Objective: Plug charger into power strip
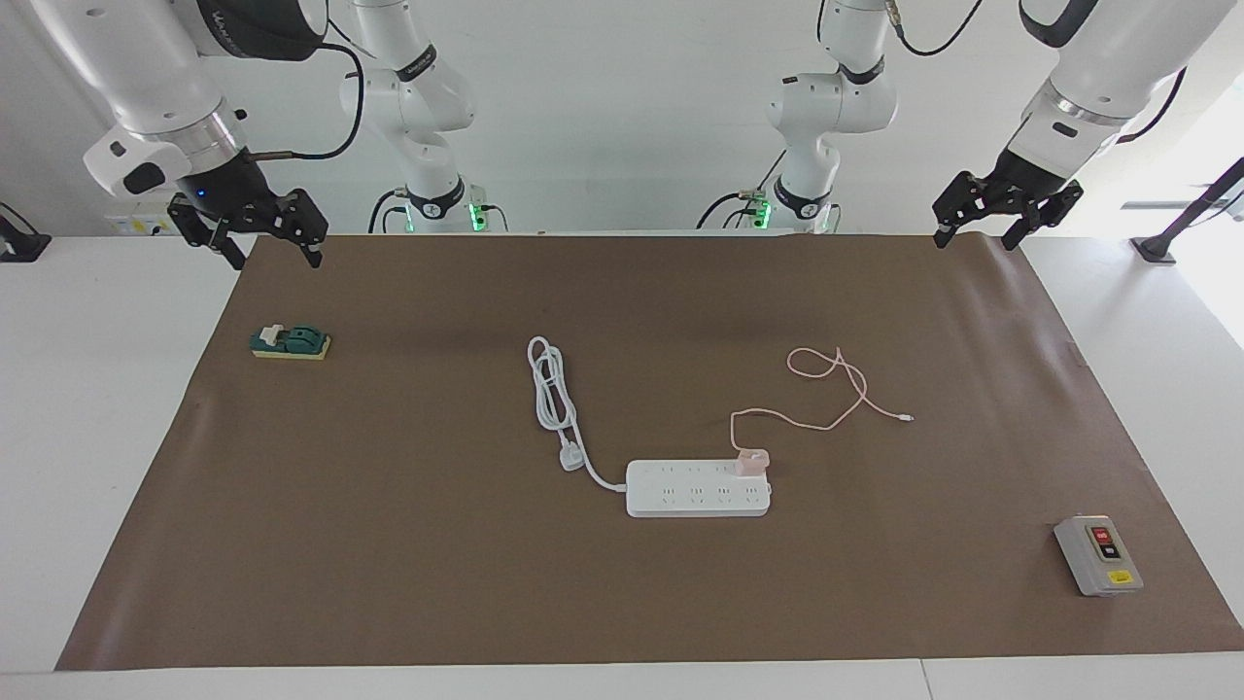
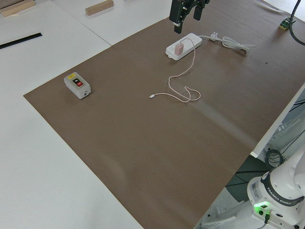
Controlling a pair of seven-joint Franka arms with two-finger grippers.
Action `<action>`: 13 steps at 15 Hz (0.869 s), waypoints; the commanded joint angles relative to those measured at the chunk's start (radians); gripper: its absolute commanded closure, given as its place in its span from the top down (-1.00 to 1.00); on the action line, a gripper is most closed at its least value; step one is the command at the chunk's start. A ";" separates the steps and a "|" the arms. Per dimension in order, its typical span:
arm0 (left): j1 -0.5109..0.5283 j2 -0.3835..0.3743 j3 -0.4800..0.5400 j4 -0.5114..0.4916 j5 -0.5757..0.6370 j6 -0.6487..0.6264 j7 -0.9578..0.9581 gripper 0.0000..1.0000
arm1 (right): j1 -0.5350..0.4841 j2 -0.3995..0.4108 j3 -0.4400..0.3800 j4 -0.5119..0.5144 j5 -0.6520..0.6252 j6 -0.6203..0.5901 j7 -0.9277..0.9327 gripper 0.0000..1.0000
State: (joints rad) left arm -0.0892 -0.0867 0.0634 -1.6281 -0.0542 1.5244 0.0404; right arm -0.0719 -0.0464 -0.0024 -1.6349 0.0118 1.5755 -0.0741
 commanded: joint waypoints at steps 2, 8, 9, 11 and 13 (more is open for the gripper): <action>-0.006 -0.039 0.007 -0.042 0.019 0.011 -0.019 1.00 | -0.008 -0.017 0.007 -0.013 0.005 -0.002 -0.013 1.00; -0.007 -0.041 -0.010 -0.041 0.088 0.005 -0.031 1.00 | -0.006 -0.017 0.009 -0.013 0.005 0.000 -0.013 1.00; -0.007 -0.041 -0.010 -0.041 0.086 0.010 -0.034 1.00 | -0.006 -0.017 0.009 -0.013 0.005 0.001 -0.013 1.00; -0.009 -0.041 -0.011 -0.042 0.079 0.014 -0.046 1.00 | -0.008 -0.017 0.009 -0.013 0.005 0.001 -0.013 1.00; -0.009 -0.041 -0.014 -0.045 0.079 0.016 -0.046 1.00 | -0.008 -0.017 0.009 -0.013 0.005 0.000 -0.015 1.00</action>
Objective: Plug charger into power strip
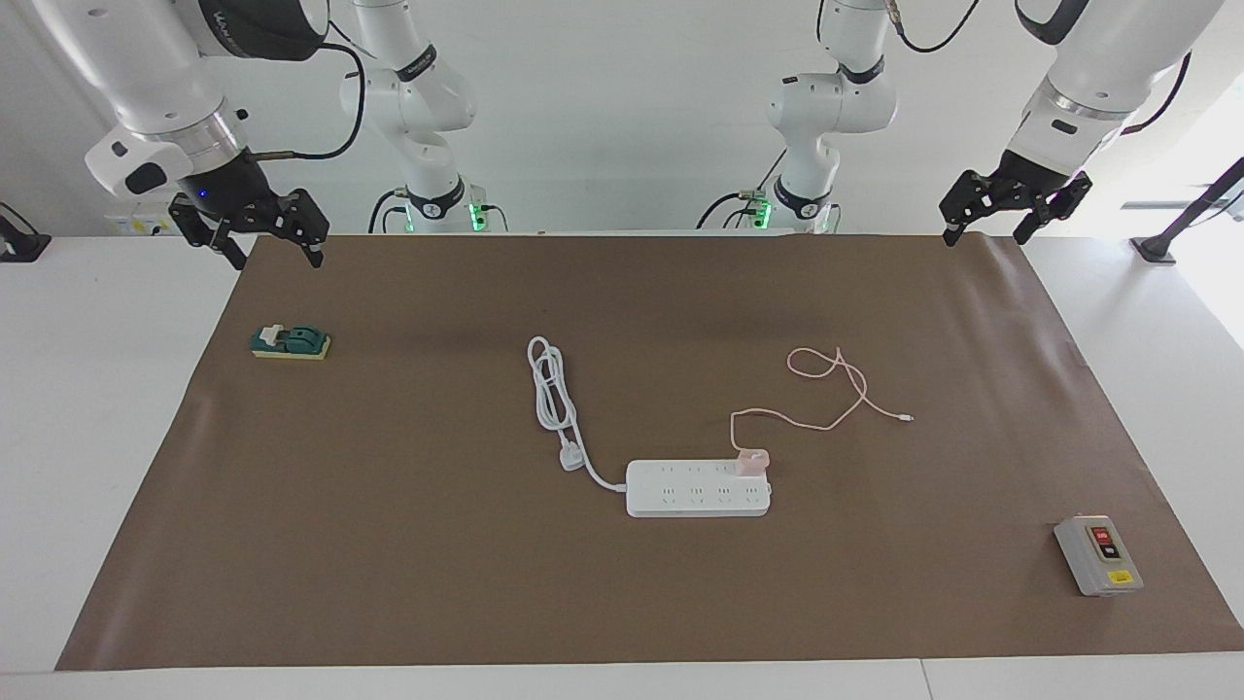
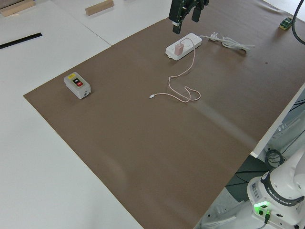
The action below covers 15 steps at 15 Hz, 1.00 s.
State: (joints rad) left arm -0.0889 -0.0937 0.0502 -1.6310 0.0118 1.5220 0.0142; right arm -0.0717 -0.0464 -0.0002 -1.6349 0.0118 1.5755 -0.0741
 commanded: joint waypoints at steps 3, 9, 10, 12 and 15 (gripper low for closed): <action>-0.009 -0.031 -0.001 -0.043 0.011 0.003 -0.016 1.00 | -0.008 -0.017 0.006 -0.013 0.005 0.000 -0.015 1.00; -0.035 0.060 -0.007 0.051 0.013 -0.062 -0.045 1.00 | -0.008 -0.017 0.006 -0.013 0.005 0.000 -0.013 1.00; -0.029 0.055 -0.010 0.052 0.011 -0.062 -0.043 1.00 | -0.008 -0.017 0.006 -0.013 0.005 0.000 -0.015 1.00; -0.025 0.045 -0.009 0.049 -0.001 -0.063 -0.033 1.00 | -0.008 -0.017 0.006 -0.013 0.005 0.000 -0.015 1.00; -0.028 0.054 -0.009 0.052 -0.010 -0.056 -0.031 1.00 | -0.010 -0.017 0.006 -0.011 0.004 0.003 -0.018 1.00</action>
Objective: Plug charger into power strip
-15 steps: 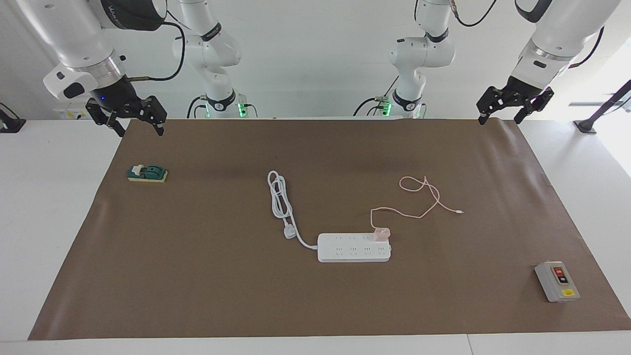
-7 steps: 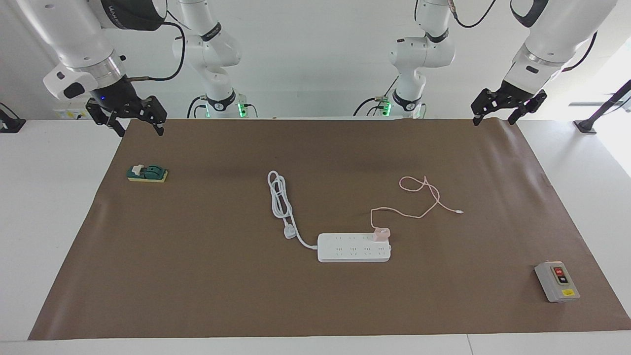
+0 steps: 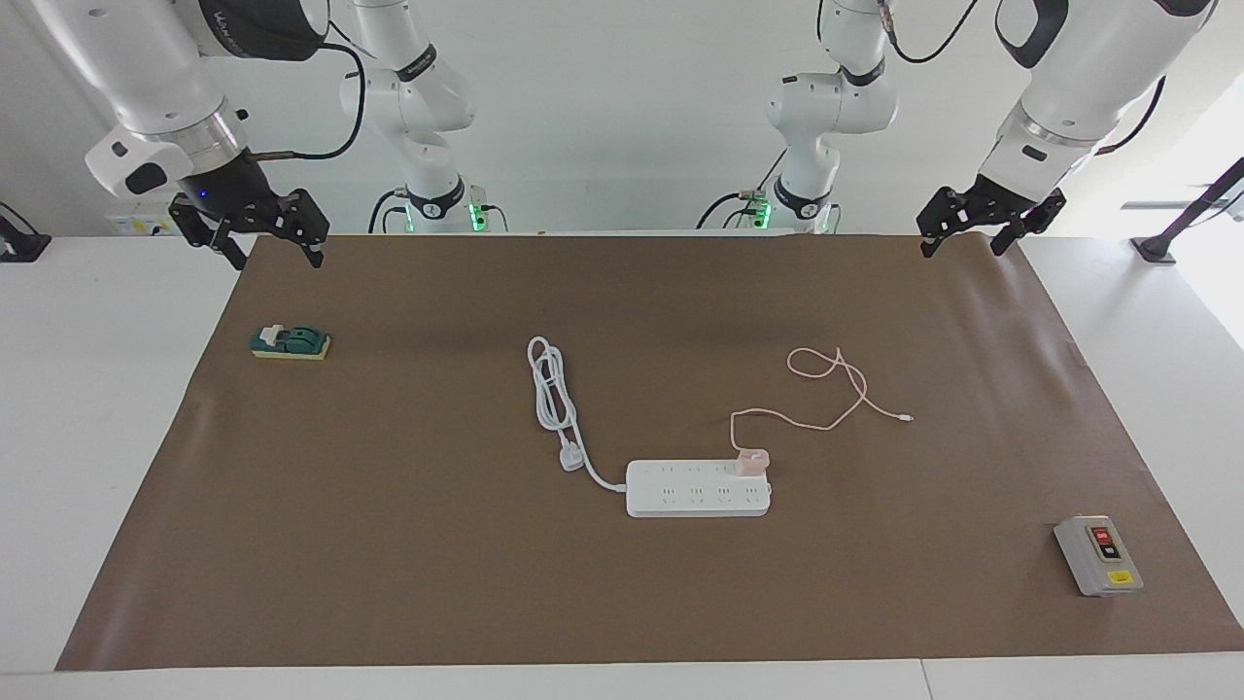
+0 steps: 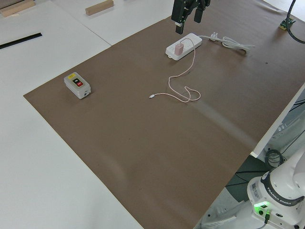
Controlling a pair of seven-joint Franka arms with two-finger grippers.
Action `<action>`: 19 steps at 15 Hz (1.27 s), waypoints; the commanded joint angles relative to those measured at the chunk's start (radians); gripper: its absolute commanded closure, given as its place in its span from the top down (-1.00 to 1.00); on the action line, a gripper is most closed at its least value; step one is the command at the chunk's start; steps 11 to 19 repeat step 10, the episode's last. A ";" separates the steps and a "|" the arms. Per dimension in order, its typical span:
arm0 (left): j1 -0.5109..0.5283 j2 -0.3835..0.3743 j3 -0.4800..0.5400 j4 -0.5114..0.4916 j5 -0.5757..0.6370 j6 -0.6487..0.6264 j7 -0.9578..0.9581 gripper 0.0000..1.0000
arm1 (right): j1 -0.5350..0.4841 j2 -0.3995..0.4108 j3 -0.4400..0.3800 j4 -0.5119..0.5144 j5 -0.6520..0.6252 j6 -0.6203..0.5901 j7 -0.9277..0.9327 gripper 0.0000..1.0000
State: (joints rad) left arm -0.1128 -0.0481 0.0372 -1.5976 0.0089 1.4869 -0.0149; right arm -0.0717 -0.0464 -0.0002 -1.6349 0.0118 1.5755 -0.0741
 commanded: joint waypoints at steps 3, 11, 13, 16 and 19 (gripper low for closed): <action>-0.001 0.011 0.004 0.028 -0.009 -0.017 0.000 1.00 | -0.011 -0.018 0.005 -0.017 0.008 0.001 -0.023 1.00; -0.001 0.013 0.006 0.047 -0.010 -0.043 0.000 1.00 | -0.008 -0.020 0.005 -0.039 0.008 -0.003 -0.016 1.00; -0.001 0.013 0.006 0.047 -0.010 -0.043 0.000 1.00 | -0.008 -0.020 0.005 -0.039 0.008 -0.003 -0.016 1.00; -0.001 0.013 0.006 0.047 -0.010 -0.043 0.000 1.00 | -0.008 -0.020 0.005 -0.039 0.008 -0.003 -0.016 1.00; -0.001 0.013 0.006 0.047 -0.010 -0.043 0.000 1.00 | -0.008 -0.020 0.005 -0.039 0.008 -0.003 -0.016 1.00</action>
